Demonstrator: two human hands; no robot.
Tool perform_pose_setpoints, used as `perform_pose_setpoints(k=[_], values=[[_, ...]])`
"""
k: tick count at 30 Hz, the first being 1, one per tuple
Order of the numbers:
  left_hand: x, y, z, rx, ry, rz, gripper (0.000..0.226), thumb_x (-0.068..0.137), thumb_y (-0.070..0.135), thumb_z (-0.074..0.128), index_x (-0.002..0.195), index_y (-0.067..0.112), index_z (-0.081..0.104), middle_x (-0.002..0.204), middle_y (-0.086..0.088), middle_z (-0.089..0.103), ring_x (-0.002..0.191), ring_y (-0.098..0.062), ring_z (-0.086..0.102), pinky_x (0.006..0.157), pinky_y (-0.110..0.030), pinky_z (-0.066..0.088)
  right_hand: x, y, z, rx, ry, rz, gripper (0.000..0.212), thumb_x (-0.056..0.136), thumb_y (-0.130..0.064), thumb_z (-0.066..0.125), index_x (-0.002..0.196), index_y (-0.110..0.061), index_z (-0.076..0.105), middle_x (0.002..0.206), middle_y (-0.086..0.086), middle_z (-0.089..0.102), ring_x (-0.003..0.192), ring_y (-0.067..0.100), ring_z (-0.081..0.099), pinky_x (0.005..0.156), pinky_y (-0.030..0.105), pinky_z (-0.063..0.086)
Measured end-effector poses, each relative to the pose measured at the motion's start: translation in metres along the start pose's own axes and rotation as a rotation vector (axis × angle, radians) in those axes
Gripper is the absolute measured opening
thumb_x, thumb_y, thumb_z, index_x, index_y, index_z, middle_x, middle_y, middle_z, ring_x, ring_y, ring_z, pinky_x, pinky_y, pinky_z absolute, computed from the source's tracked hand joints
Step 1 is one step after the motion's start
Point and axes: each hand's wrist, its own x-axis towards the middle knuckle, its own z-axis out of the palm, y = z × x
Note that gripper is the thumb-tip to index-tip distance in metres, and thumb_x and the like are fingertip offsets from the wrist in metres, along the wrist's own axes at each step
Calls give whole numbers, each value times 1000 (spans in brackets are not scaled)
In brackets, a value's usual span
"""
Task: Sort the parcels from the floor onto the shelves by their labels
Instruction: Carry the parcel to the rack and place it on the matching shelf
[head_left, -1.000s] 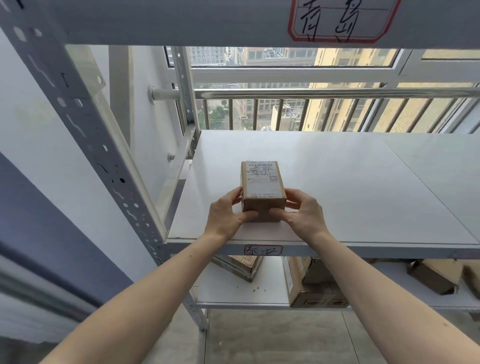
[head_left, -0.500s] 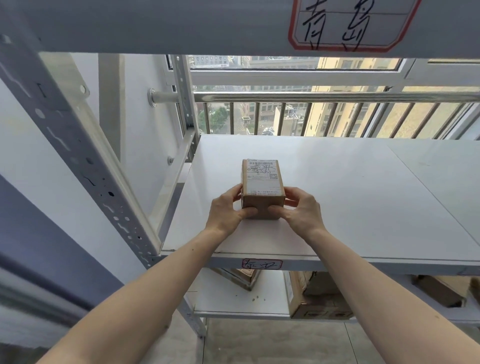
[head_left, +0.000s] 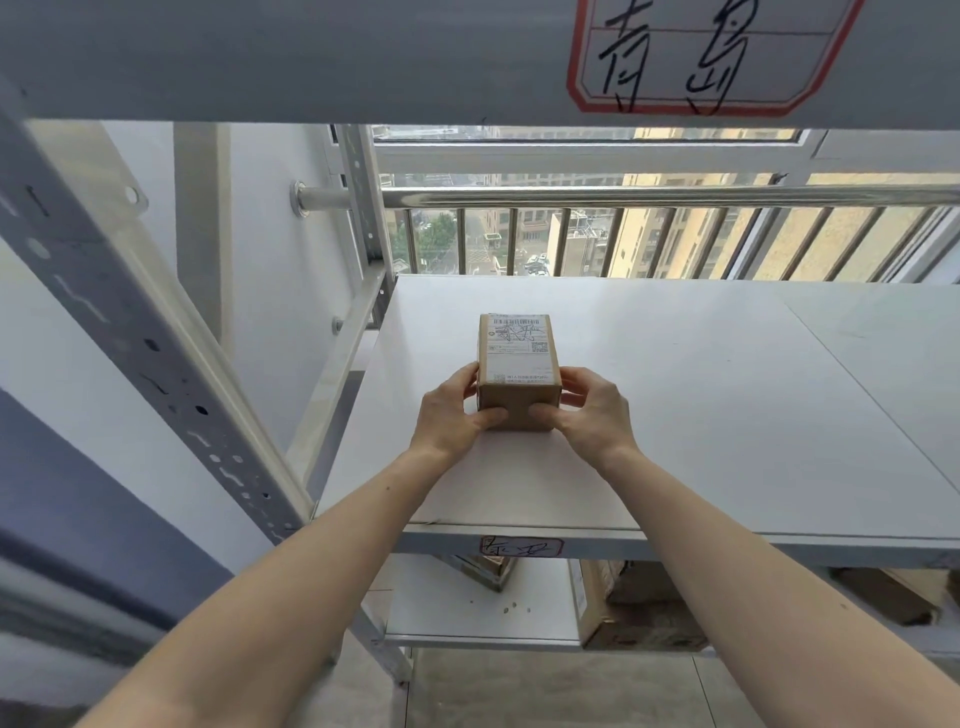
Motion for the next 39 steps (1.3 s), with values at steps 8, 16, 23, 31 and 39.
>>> perform_pose_setpoints(k=[8, 16, 23, 31, 39], values=[[-1, 1, 0, 15, 1, -2, 63, 77, 14, 79, 135, 18, 56, 125, -1, 69, 118, -18, 62, 105, -33, 46, -2, -2, 1, -13, 6, 8, 62, 67, -18, 86, 125, -16, 64, 119, -2, 71, 102, 12, 67, 84, 19, 49], [-4, -1, 0, 57, -22, -55, 68, 78, 21, 80, 137, 11, 48, 135, -9, 62, 128, -22, 55, 108, -41, 43, -9, -4, 2, -67, 41, 34, 72, 69, -24, 84, 135, -12, 56, 130, 3, 66, 113, 18, 63, 98, 34, 50], [-16, -7, 0, 119, 19, -75, 83, 83, 25, 77, 150, 7, 31, 149, -14, 48, 137, -27, 46, 113, -40, 37, -28, -3, 5, -103, 153, 30, 67, 77, -30, 79, 135, -13, 51, 135, 7, 54, 120, 20, 55, 98, 30, 44], [-47, -12, -3, 93, 292, 10, 62, 85, 18, 73, 140, 7, 47, 139, -13, 53, 126, -25, 54, 107, -35, 43, -68, -15, 28, -72, 347, -2, 39, 88, -18, 66, 123, -9, 50, 126, 9, 51, 119, 25, 52, 96, 33, 43], [-83, -19, -26, -32, 478, 18, 39, 92, 22, 65, 127, 11, 55, 127, -7, 57, 106, -13, 61, 90, -29, 52, -101, -43, 73, -19, 288, -229, 19, 90, -7, 61, 108, -7, 58, 106, 1, 52, 96, 19, 57, 84, 44, 54]])
